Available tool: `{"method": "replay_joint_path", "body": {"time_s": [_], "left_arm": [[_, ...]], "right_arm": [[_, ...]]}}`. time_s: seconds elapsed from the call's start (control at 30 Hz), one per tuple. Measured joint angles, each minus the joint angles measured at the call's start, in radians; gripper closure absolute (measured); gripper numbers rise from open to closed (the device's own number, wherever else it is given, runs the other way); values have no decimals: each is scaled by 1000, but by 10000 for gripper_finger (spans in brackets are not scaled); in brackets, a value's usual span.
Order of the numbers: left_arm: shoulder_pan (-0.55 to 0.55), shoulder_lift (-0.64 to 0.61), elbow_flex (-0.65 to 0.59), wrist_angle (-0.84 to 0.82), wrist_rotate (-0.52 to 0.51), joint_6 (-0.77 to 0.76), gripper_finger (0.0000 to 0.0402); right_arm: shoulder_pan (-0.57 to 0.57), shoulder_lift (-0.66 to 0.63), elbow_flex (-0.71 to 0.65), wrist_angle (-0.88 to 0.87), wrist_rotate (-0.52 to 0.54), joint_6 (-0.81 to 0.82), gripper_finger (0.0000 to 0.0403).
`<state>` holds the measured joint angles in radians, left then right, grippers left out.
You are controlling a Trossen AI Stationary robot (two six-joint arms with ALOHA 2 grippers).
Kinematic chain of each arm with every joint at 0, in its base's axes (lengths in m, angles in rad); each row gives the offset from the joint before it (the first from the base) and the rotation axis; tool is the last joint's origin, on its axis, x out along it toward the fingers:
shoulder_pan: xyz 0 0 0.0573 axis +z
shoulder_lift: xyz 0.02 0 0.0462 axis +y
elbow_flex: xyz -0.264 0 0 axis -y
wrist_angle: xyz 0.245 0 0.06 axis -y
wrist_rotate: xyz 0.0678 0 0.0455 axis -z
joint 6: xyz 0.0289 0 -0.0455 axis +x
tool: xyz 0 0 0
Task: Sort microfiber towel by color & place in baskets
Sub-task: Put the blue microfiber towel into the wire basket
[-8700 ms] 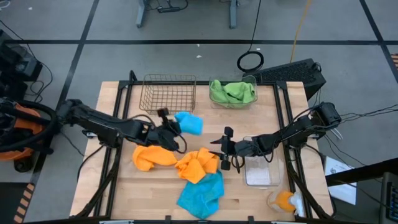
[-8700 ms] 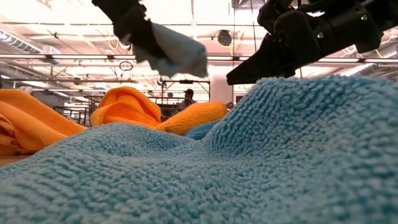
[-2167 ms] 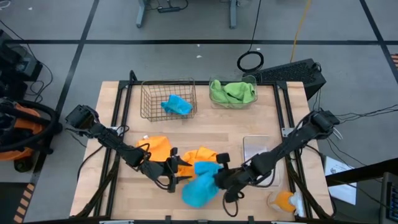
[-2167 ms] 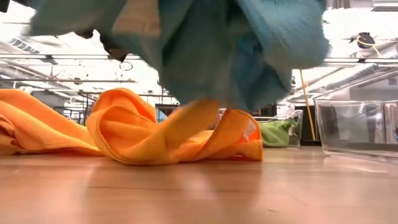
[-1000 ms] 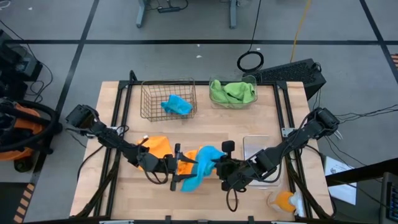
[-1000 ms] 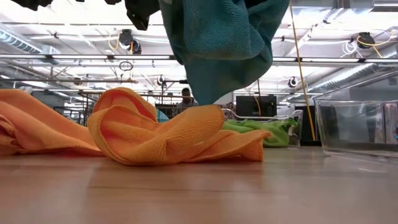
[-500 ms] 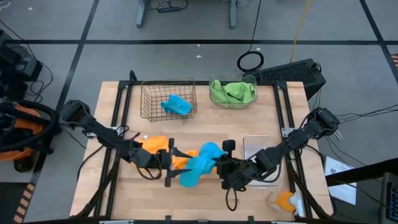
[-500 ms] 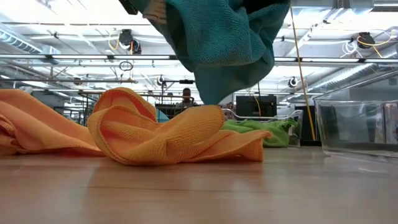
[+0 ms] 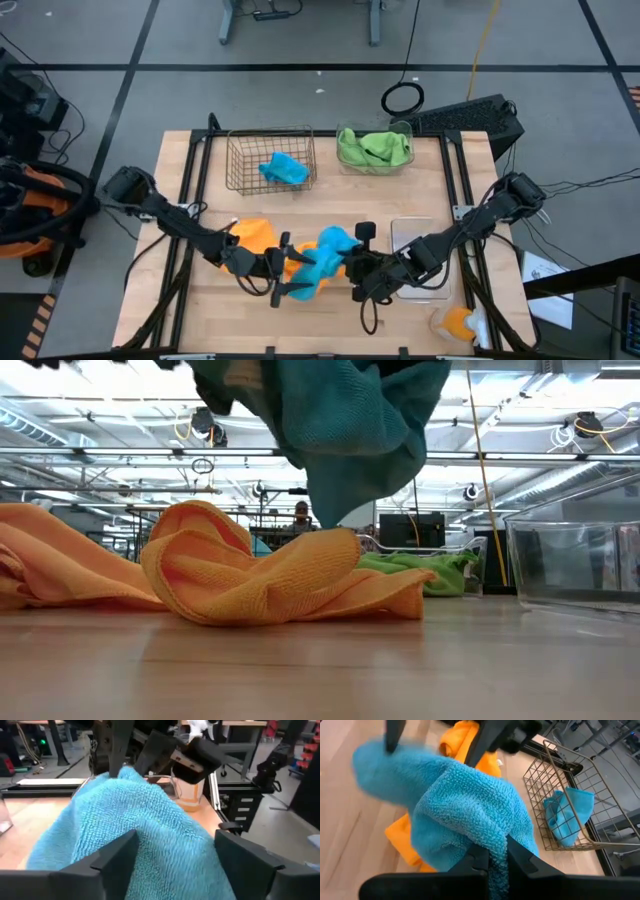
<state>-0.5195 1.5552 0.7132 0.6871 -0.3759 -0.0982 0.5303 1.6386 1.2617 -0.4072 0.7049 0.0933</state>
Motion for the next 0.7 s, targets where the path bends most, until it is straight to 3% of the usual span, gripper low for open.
{"method": "replay_joint_path", "body": {"time_s": [0.13,0.4,0.53,0.7], "left_arm": [[21,61,0,91,-28,0,77],[49,96,0,119,-261,1,5],[68,97,0,113,-236,2,30],[87,97,0,112,-160,40,119]], "right_arm": [[-15,0,0,17,-3,0,389],[-29,0,0,36,-27,0,389],[-30,0,0,37,-28,0,389],[-30,0,0,37,-30,0,389]]}}
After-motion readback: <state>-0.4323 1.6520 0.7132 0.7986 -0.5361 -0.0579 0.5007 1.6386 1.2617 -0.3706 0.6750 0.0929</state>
